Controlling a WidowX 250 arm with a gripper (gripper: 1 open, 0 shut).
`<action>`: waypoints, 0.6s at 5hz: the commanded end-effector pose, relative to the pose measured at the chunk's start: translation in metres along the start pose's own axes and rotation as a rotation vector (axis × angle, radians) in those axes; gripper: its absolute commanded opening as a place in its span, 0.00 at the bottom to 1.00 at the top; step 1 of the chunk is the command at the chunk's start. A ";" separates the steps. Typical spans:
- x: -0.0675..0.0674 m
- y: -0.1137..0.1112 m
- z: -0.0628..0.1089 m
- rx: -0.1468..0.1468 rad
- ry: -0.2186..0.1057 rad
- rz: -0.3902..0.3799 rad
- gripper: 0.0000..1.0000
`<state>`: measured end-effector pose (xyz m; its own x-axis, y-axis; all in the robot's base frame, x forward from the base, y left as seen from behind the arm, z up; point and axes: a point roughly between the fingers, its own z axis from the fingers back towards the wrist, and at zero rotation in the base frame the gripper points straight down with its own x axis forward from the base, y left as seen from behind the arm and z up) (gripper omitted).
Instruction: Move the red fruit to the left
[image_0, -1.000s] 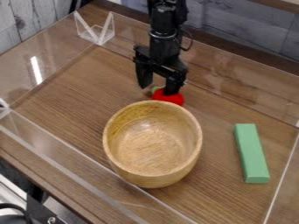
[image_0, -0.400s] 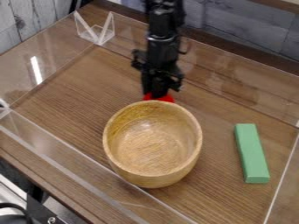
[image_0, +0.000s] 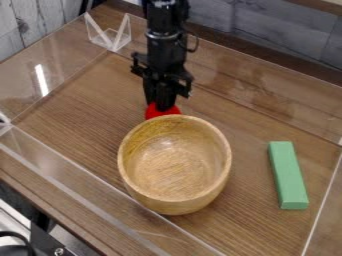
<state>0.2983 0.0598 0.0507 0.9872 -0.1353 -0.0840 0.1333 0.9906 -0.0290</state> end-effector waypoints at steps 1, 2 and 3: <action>0.005 0.002 0.045 0.018 -0.101 0.070 0.00; 0.005 0.014 0.072 0.010 -0.146 0.166 0.00; 0.000 0.040 0.093 0.009 -0.172 0.195 0.00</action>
<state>0.3042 0.1007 0.1148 0.9968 0.0793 -0.0036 -0.0794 0.9958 -0.0449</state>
